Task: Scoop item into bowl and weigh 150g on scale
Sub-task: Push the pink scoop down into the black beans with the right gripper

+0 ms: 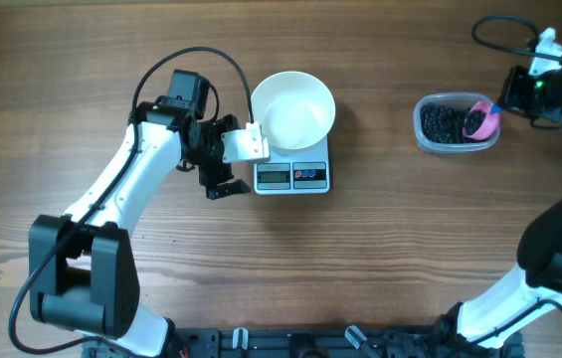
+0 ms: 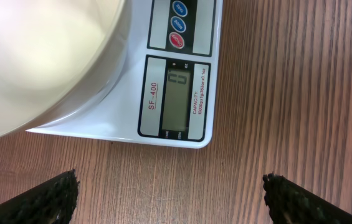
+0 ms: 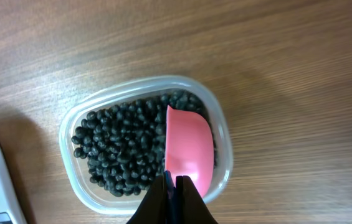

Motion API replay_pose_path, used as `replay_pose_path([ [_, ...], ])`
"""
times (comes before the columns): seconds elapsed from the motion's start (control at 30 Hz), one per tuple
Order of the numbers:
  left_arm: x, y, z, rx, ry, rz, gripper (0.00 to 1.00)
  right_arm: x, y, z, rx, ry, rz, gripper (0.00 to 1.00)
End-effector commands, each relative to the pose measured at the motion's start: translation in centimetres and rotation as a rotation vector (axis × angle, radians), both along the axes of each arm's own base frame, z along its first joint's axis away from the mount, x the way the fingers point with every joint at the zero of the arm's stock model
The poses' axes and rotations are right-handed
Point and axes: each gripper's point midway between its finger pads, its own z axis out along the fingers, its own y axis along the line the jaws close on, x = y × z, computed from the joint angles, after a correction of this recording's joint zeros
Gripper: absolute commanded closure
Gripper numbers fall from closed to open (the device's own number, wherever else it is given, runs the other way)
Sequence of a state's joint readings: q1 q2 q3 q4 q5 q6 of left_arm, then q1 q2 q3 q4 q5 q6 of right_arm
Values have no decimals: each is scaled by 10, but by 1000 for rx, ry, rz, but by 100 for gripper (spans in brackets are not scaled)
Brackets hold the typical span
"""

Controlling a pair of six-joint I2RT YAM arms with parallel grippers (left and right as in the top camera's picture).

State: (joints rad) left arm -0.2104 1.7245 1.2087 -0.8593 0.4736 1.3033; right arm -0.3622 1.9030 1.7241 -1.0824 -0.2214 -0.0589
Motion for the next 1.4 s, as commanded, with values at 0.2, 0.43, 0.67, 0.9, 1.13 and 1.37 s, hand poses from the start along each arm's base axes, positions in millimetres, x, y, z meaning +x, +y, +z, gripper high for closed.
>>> replay_pose_path([
  [0.2, -3, -3, 2, -23, 9, 4, 0, 9, 10, 32, -142, -68, 108, 96],
  [0.43, -3, -3, 2, -23, 9, 4, 0, 18, 20, 30, -383, -25, 160, 96],
  [0.67, -3, -3, 2, -23, 9, 4, 0, 17, 36, 15, -580, 46, 206, 96],
  [0.9, -3, -3, 2, -23, 9, 4, 0, 10, 27, -1, -772, 101, 177, 96],
  [1.13, -3, -3, 2, -23, 9, 4, 0, 7, 39, -26, -675, 89, 170, 96],
  [1.37, -3, -3, 2, -23, 9, 4, 0, 8, 83, -49, -396, 48, 215, 96],
])
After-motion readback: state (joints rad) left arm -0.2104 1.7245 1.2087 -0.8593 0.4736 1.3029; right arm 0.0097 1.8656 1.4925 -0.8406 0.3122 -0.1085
